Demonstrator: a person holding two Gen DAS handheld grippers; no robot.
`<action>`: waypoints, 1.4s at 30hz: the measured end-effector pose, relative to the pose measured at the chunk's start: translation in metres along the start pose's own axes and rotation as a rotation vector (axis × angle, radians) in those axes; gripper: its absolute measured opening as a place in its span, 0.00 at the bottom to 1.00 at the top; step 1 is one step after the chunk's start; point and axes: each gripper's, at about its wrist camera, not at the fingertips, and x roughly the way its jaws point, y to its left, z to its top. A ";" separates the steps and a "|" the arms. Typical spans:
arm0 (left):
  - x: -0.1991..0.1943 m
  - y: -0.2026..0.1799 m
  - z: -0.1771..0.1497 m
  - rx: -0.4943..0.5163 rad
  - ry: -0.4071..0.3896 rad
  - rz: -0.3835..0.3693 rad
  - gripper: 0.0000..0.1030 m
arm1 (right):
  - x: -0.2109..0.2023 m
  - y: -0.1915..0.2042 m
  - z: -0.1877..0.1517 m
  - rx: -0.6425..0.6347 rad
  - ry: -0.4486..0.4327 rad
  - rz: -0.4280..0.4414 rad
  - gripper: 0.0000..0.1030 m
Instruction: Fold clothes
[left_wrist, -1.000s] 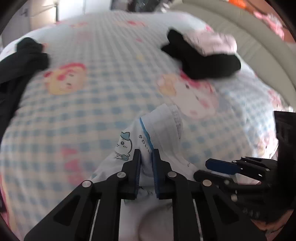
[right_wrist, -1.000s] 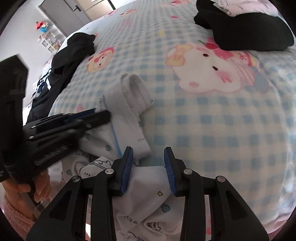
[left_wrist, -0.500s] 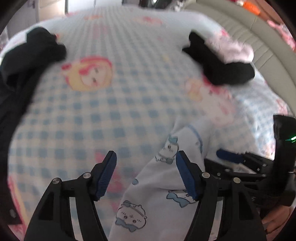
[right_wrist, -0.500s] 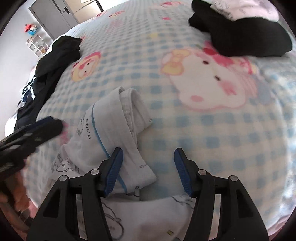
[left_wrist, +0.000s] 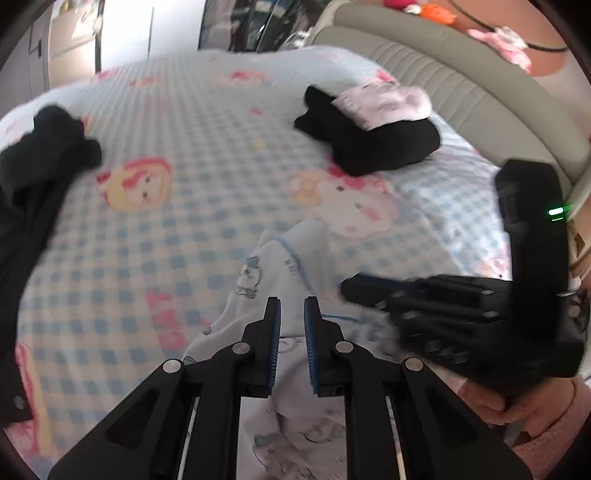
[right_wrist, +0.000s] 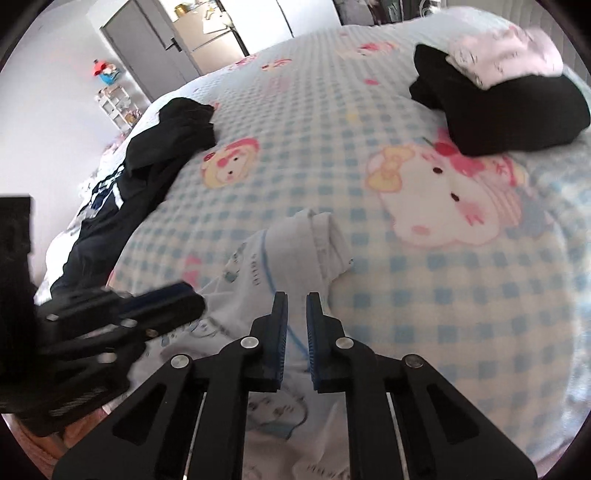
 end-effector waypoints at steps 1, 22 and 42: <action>-0.003 -0.004 0.000 0.009 0.001 -0.003 0.13 | 0.000 0.001 -0.001 -0.001 0.009 0.005 0.09; 0.064 0.044 -0.022 -0.113 0.184 0.051 0.22 | 0.051 -0.014 -0.007 0.060 0.141 -0.037 0.51; 0.010 0.025 -0.039 -0.098 0.064 0.030 0.12 | -0.006 -0.016 -0.017 0.079 0.050 -0.020 0.23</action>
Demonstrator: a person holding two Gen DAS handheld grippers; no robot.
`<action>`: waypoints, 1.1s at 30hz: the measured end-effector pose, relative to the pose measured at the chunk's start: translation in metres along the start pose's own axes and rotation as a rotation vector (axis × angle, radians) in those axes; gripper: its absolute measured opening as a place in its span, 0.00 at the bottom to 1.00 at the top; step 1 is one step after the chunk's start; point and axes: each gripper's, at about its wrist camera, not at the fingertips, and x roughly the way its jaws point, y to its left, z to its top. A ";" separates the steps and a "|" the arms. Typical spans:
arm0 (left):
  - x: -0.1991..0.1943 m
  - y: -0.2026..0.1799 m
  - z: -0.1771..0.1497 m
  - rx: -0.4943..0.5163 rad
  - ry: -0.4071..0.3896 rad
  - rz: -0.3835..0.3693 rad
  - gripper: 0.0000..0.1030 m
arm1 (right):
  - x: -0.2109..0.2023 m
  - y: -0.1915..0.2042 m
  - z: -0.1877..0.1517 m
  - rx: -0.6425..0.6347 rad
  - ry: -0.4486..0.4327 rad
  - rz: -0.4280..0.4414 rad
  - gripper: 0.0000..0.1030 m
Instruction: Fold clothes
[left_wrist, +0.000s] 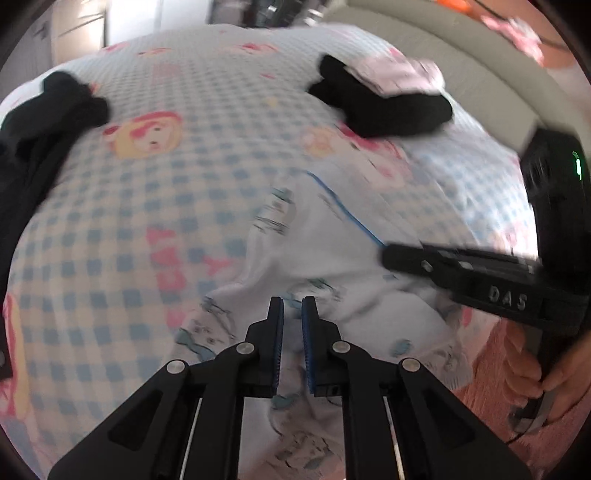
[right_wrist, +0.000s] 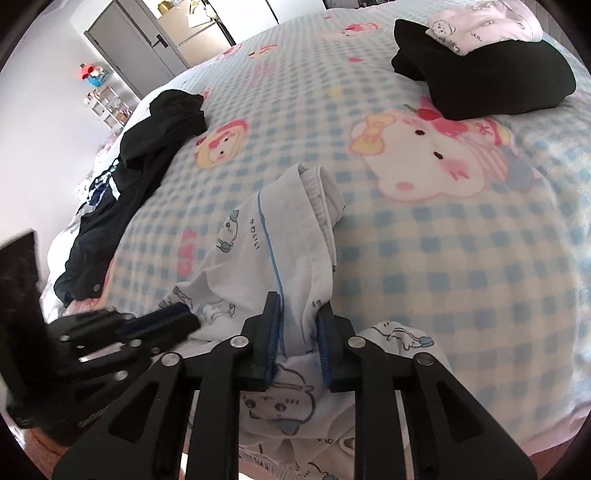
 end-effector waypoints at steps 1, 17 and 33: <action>-0.002 0.002 0.004 -0.007 -0.011 0.016 0.21 | 0.000 -0.005 0.001 0.020 -0.004 -0.012 0.25; 0.070 -0.003 0.054 0.029 0.099 -0.075 0.09 | 0.018 -0.042 0.017 0.070 0.052 -0.066 0.37; -0.046 0.078 0.058 -0.126 -0.112 0.202 0.06 | 0.024 0.009 0.035 -0.059 0.048 -0.052 0.39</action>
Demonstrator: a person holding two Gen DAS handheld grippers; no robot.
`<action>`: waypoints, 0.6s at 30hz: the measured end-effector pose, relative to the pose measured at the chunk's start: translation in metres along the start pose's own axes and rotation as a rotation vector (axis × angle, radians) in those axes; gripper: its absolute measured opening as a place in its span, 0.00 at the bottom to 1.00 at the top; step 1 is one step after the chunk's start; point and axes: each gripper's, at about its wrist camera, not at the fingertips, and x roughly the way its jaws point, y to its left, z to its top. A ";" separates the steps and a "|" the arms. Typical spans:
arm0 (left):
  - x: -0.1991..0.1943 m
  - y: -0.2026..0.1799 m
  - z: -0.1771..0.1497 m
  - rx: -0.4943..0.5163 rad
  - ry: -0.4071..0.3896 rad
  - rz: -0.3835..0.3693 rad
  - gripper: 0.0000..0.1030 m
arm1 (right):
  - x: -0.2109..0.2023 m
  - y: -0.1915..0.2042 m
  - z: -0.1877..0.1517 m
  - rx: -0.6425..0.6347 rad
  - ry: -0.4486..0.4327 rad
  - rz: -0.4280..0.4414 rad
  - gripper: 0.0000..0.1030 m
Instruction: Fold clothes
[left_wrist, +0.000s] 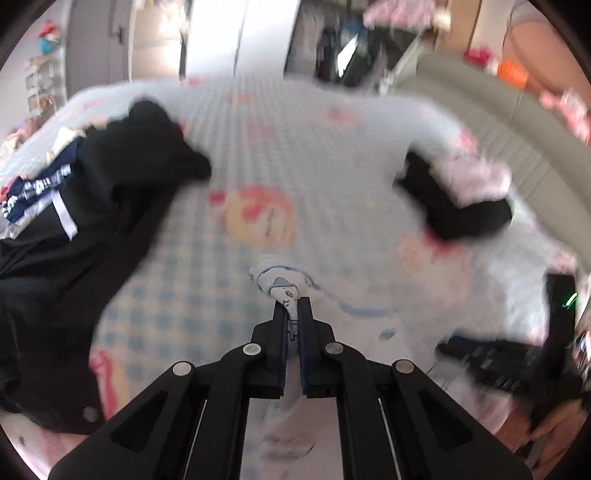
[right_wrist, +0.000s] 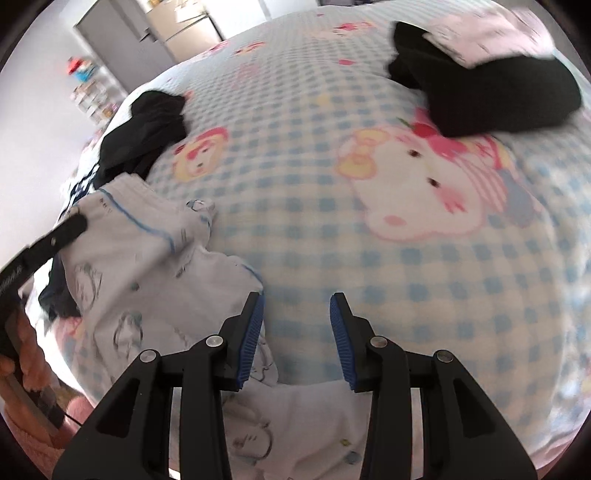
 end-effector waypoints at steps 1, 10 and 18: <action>0.009 0.002 -0.007 0.014 0.057 0.018 0.06 | 0.004 0.006 0.000 -0.020 0.014 -0.002 0.41; 0.018 0.046 -0.058 -0.151 0.128 -0.039 0.46 | 0.020 0.047 0.003 -0.181 0.019 -0.034 0.72; 0.041 0.012 -0.061 -0.088 0.123 -0.089 0.09 | 0.059 0.034 -0.020 -0.174 0.101 -0.044 0.33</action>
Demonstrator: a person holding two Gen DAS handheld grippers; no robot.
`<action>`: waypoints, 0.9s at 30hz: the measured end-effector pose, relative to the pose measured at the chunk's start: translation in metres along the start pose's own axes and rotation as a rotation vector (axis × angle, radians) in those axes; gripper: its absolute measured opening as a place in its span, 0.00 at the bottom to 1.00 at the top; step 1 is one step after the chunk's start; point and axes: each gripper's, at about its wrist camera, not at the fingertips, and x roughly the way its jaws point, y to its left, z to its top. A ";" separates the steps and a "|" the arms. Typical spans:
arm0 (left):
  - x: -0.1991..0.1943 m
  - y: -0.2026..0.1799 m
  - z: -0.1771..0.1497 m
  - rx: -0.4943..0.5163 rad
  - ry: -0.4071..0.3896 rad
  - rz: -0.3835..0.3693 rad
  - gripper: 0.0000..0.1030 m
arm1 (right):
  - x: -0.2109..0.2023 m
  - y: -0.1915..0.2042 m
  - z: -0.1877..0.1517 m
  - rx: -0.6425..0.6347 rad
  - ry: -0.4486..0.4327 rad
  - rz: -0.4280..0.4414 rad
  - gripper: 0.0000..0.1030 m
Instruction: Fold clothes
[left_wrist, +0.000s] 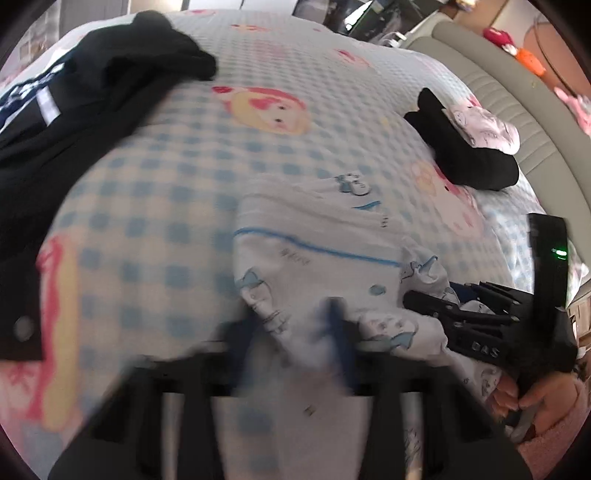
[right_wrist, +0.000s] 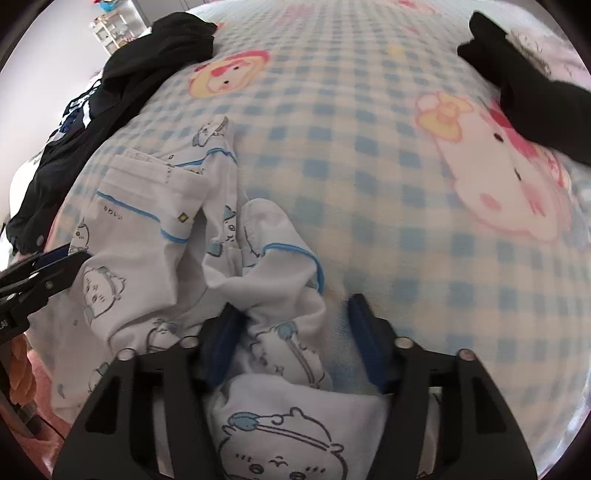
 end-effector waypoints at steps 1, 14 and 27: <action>0.001 -0.002 0.003 0.003 -0.010 0.022 0.09 | -0.006 0.000 0.000 0.003 -0.023 0.005 0.27; -0.020 -0.024 0.011 0.092 -0.059 -0.074 0.32 | -0.065 -0.018 0.005 0.061 -0.182 -0.085 0.10; 0.055 -0.084 0.006 0.184 0.084 -0.016 0.08 | -0.029 -0.027 0.023 0.024 -0.062 0.001 0.35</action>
